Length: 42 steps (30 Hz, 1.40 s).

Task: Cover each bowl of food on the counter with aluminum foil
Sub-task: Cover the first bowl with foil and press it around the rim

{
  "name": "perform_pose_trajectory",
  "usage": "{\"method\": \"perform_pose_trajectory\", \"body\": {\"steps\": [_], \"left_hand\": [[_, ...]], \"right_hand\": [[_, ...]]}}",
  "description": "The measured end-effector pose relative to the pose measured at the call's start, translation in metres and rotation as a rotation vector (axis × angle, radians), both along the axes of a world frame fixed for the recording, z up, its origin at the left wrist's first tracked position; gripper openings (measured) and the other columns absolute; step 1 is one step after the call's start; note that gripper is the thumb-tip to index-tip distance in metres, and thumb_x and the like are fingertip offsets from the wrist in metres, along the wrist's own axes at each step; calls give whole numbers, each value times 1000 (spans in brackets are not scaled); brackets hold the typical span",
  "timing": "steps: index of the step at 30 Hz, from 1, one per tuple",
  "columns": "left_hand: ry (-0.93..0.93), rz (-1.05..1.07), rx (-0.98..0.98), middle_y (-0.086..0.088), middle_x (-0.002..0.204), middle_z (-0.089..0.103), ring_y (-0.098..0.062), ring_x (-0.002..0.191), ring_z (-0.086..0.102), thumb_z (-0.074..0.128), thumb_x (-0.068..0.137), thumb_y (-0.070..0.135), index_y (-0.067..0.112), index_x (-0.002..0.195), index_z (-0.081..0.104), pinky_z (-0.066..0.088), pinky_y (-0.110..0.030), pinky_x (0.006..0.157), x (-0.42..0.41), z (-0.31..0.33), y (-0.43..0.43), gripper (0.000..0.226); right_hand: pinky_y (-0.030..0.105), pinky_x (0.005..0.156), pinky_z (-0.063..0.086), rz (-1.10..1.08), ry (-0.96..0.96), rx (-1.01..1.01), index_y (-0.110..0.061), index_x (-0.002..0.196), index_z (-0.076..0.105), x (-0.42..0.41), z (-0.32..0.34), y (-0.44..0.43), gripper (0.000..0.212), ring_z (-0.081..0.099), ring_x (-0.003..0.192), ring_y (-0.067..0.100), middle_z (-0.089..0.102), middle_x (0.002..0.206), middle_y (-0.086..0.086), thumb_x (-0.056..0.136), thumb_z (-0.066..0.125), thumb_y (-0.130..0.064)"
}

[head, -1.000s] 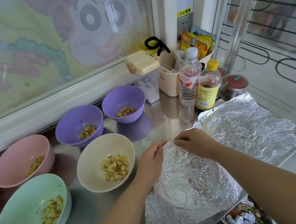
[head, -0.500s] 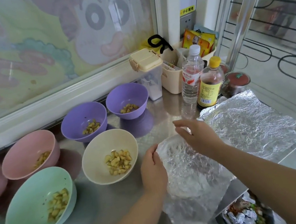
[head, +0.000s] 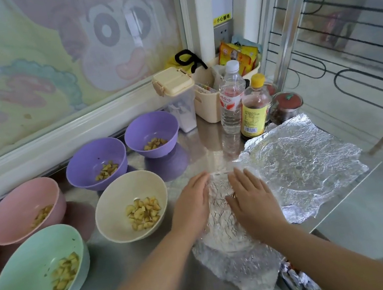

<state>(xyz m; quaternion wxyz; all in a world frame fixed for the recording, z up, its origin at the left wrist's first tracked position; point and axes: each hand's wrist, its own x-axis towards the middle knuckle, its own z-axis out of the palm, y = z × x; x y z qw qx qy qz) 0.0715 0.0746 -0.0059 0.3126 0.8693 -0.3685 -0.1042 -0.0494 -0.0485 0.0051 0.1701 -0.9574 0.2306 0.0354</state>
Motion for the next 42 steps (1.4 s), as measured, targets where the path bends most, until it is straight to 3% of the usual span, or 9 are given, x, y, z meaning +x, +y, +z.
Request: {"method": "perform_pose_trajectory", "body": {"steps": [6,10,14,17,24,29,33,37,42], "left_hand": [[201,166,-154,7,137,57,-4,124,51,40,106,17,21,139,55,32,-11,101,-5,-3,5,36],[374,309,-239,11,127,63,-3,117,55,42,106,16,21,131,61,36,-7,94,-9,-3,7,32],[502,399,-299,11,124,66,-6,117,59,43,105,18,22,126,64,44,-30,106,-12,-7,11,31],[545,460,-351,12,121,67,-6,116,59,43,104,17,22,124,65,45,-31,106,-19,-8,14,30],[466,688,-400,14,132,51,-2,123,43,39,105,14,19,140,51,31,-18,104,-64,4,23,37],[78,405,-392,5,145,48,-9,136,41,39,100,19,16,143,49,30,-29,115,-50,19,24,44],[-9,124,-158,0,150,48,-14,139,41,43,103,14,16,143,51,31,-31,117,-13,18,9,41],[23,57,-54,1,148,51,-15,136,45,41,106,18,18,144,50,32,-28,115,-7,6,12,40],[93,114,-94,2,138,60,-13,127,54,43,104,15,19,139,56,36,-21,108,-9,-1,18,38]], "right_hand": [[40,105,44,-202,-163,258,-20,156,34,9,-1,-15,49,43,139,21,42,156,-3,109,35,-33],[32,83,49,-298,-301,417,-23,141,58,14,-6,-27,37,64,106,20,70,124,-1,107,45,-24],[37,81,54,-365,-325,659,-19,127,70,19,-8,-38,29,69,91,26,76,98,-1,103,53,-18],[50,89,54,-368,-328,725,-19,121,72,21,-9,-40,25,66,99,40,76,102,11,102,56,-17],[29,69,52,-61,-203,469,-29,117,74,46,3,-39,24,63,70,5,77,94,-8,101,56,-25],[39,89,54,-71,-472,325,-23,127,69,44,45,-23,29,68,102,19,73,121,-2,104,52,-26],[31,104,42,-121,-495,314,-17,135,63,-3,40,17,37,56,125,17,65,134,-2,106,43,-24],[48,121,30,-180,-399,220,-15,142,58,-32,-7,34,55,42,143,18,53,149,-2,102,26,-37],[24,118,24,-313,-434,293,-15,150,48,-29,-15,29,42,33,147,13,44,154,-7,109,38,-20]]}}
